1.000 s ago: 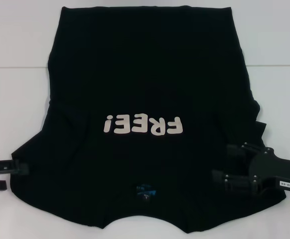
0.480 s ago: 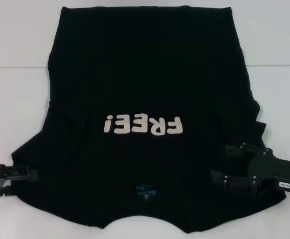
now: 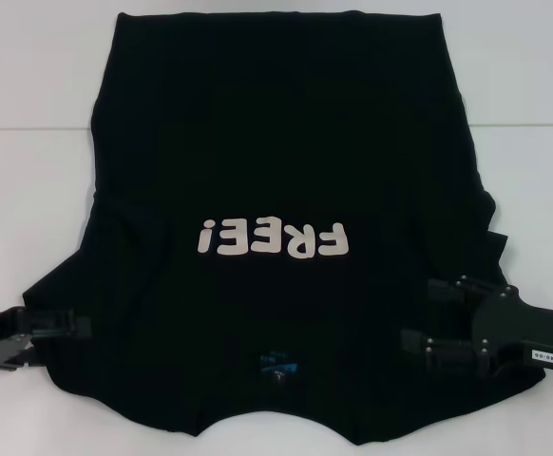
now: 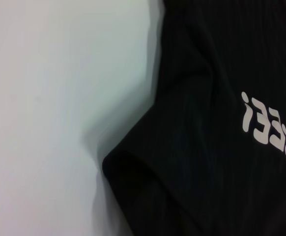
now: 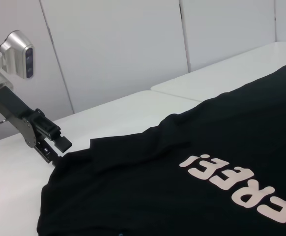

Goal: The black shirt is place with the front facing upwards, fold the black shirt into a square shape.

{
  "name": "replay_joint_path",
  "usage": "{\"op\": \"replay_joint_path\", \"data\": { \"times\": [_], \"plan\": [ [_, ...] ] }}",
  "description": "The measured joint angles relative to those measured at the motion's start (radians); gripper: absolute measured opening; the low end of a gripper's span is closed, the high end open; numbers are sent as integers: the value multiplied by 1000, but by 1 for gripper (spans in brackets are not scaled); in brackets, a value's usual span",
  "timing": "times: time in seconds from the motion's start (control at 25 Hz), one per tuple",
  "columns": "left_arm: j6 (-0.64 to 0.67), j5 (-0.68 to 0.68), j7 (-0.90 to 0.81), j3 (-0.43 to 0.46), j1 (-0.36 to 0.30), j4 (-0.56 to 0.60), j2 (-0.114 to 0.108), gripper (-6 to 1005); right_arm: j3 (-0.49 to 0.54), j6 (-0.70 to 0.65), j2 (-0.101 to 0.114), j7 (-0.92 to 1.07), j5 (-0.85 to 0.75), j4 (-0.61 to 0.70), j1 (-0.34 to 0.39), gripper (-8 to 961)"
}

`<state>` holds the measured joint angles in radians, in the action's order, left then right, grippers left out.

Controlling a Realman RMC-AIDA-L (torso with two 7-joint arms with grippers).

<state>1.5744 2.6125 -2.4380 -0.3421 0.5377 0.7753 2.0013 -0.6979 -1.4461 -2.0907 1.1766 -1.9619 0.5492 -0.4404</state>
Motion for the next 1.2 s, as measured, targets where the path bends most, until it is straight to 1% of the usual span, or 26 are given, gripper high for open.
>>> {"op": "replay_joint_path", "data": {
  "times": [0.16, 0.28, 0.44, 0.52, 0.6, 0.84, 1.2],
  "plan": [
    [-6, 3, -2, -4, 0, 1, 0, 913, 0, -3, 1, 0, 0, -2, -1, 935],
    [-15, 15, -14, -28, 1, 7, 0, 907, 0, -8, 2, 0, 0, -2, -1, 935],
    [-28, 45, -31, -70, 3, 35, 5, 900, 0, -16, 3, 0, 0, -2, -4, 934],
    [-32, 50, -34, -76, 3, 41, 7, 897, 1, -21, 3, 0, 0, -2, -4, 934],
    [-35, 51, -35, -75, 2, 44, 7, 690, 1, -25, 3, 0, 0, -1, -4, 934],
    [-37, 52, -35, -74, 1, 45, 7, 493, 1, -32, 4, 0, 0, 2, -3, 934],
    [-37, 46, -36, -73, -1, 45, 7, 268, 2, -36, 5, 0, 0, 4, -4, 935]
  ]
}}
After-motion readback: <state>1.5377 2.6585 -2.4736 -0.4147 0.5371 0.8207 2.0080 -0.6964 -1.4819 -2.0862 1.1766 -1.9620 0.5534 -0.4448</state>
